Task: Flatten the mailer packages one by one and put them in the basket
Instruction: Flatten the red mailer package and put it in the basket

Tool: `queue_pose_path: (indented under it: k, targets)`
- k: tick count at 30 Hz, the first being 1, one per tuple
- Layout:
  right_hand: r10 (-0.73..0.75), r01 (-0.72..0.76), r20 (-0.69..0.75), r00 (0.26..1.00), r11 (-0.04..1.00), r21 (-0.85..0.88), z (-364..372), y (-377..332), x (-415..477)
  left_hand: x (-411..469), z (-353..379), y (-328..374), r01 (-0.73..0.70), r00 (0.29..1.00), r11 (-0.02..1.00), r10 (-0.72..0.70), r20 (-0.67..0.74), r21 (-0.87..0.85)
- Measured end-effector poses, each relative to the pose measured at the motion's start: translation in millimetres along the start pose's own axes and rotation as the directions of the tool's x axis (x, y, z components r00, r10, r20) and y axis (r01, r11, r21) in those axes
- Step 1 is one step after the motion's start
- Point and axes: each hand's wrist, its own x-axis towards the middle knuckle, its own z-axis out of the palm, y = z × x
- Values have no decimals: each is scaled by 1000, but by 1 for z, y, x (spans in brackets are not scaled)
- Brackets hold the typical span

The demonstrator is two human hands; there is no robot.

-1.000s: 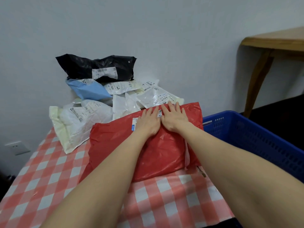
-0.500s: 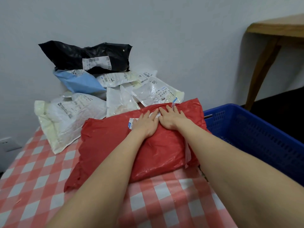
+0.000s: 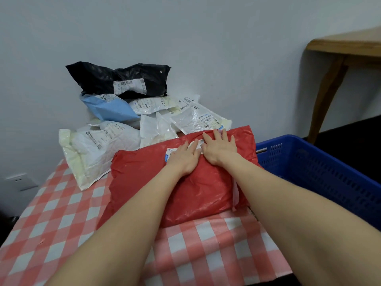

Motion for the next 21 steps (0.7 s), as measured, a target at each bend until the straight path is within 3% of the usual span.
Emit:
queue_pose_path:
  k: [13, 21]
  targets:
    - [43, -48, 35, 998, 990, 134, 3, 21, -83, -81, 10, 41, -48, 998, 995, 51, -30, 93]
    - [71, -87, 92, 993, 980, 179, 23, 24, -85, -83, 32, 35, -45, 993, 991, 59, -106, 129]
